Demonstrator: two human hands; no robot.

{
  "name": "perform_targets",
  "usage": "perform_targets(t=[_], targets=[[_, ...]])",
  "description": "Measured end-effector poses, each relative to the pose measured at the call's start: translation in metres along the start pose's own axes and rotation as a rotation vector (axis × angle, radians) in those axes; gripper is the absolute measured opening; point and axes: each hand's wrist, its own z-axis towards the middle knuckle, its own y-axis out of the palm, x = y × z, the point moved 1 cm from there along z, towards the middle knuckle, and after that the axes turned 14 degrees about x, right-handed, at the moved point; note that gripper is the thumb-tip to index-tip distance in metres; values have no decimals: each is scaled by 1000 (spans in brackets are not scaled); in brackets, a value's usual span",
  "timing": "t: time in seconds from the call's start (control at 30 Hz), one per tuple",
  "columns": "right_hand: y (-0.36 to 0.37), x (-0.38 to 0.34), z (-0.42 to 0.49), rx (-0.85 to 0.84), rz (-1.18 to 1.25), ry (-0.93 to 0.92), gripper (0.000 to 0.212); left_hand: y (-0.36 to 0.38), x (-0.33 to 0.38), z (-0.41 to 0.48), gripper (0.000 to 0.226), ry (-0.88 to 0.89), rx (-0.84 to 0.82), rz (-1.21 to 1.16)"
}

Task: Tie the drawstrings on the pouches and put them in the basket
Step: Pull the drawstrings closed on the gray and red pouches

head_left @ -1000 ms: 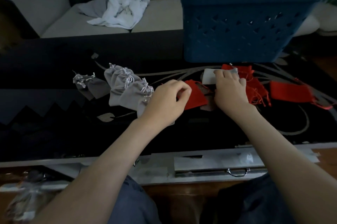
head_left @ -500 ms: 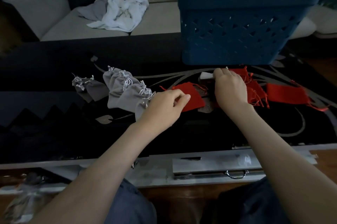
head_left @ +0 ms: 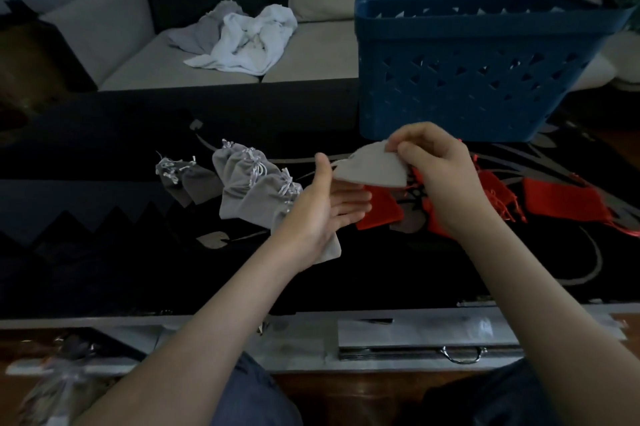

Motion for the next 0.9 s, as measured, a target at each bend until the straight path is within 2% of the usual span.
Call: perform_targets(t=[0.03,0.13,0.27,0.33,0.43,0.53,0.63,0.73,0.9], targets=[[1,-1,-1,-51,66,5,26,-2,3,-1,66,-38,7,-88],[3,-2,-5,-201,153,-2,55,-8,9,-2,53,-74,17,-273],[8,-4,-12,-299,82,-9,66,-14,13,-4,40,56,86,-238],[12,-1,-13,-295,57,65,60,-16,14,-5,36,113,131,-224],[18,7,-13,-218,31,285,22,-18,14,-8,31,151,138,-181],[21,11,-15,-265,-89,479,30,-20,13,-9,30,177,140,-117],[23,9,-16,-280,-65,472,33,-21,14,-9,33,172,151,-99],[26,8,-17,-268,-159,410,30,-24,16,-9,40,143,159,-103],[28,10,-15,-193,-127,384,29,-28,18,-8,40,121,134,-149]])
